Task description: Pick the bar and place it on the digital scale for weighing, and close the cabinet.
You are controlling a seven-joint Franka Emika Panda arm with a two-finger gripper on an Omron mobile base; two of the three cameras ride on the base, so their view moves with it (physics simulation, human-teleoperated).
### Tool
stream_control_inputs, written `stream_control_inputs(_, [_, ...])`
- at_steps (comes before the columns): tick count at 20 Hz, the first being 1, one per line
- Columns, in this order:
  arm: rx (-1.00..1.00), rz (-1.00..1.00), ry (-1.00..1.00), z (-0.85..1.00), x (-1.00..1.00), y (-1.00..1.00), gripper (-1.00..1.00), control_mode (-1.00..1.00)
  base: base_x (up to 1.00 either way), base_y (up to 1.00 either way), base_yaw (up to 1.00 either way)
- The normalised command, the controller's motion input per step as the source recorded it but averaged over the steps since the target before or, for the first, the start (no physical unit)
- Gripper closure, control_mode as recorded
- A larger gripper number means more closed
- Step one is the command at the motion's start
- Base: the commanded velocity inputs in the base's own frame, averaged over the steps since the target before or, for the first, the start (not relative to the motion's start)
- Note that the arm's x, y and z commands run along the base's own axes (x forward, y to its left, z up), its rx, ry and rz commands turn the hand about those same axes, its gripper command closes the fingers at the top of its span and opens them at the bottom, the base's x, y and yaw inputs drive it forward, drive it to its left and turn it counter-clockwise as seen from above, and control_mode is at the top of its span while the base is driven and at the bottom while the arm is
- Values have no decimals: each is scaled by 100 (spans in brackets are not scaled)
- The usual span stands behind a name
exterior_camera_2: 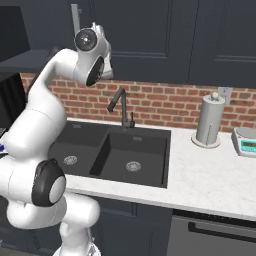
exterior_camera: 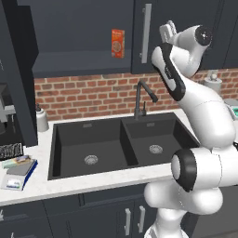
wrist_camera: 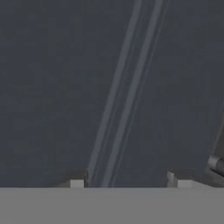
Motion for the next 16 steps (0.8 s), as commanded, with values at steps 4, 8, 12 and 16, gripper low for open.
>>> stream_control_inputs(4, [4, 4, -13, -75, 54, -2, -100, -100, 0, 0, 0])
stream_control_inputs(8, [0, 0, -3, -27, -31, 0, -100, -100, 0, 0, 0])
stream_control_inputs(12, [1, 0, -3, 35, -93, 0, -100, -100, 0, 0, 0])
stream_control_inputs(16, [0, 1, 0, 66, -100, 0, -100, -100, 0, 0, 0])
